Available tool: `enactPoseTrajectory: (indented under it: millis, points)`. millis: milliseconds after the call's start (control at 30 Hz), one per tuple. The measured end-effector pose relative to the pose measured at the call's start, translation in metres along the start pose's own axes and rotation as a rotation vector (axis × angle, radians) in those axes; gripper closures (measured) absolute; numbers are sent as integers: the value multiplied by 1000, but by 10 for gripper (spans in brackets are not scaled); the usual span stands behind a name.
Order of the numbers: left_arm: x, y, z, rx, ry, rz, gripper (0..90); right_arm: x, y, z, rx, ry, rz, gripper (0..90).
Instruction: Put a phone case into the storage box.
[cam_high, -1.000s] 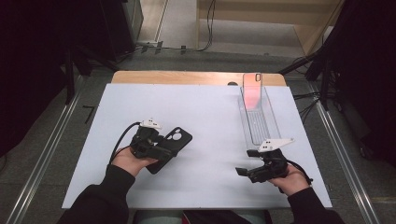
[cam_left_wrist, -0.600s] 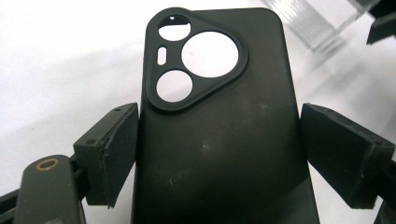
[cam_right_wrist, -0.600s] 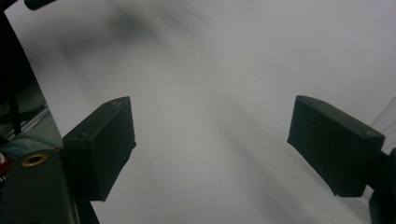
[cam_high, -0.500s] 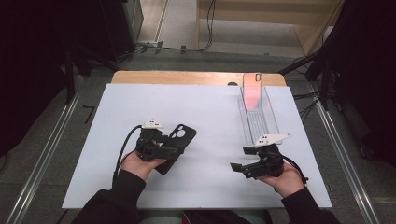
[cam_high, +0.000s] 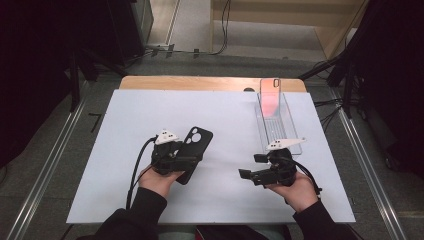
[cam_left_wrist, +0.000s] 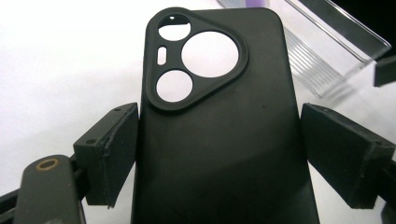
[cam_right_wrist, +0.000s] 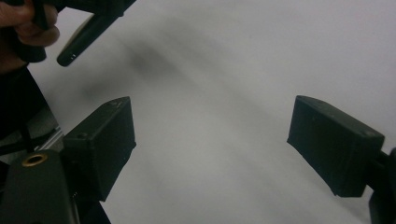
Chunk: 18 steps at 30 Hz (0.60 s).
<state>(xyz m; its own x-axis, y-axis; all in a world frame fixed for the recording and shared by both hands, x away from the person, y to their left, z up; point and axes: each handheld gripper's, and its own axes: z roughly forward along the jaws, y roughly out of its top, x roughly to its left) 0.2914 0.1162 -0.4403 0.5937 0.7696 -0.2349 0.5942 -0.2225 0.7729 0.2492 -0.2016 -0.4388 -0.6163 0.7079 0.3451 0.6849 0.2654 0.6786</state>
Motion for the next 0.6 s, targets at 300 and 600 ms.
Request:
enactPoseTrajectory:
  millis: [300, 600]
  points:
    - [-8, -13, 8, -73, -7, 10, 146, 6, 14, 3, -40, 17, 52, 132]
    - [-19, -22, 13, -124, 14, 55, 146, 11, 30, 10, -69, 40, 98, 145]
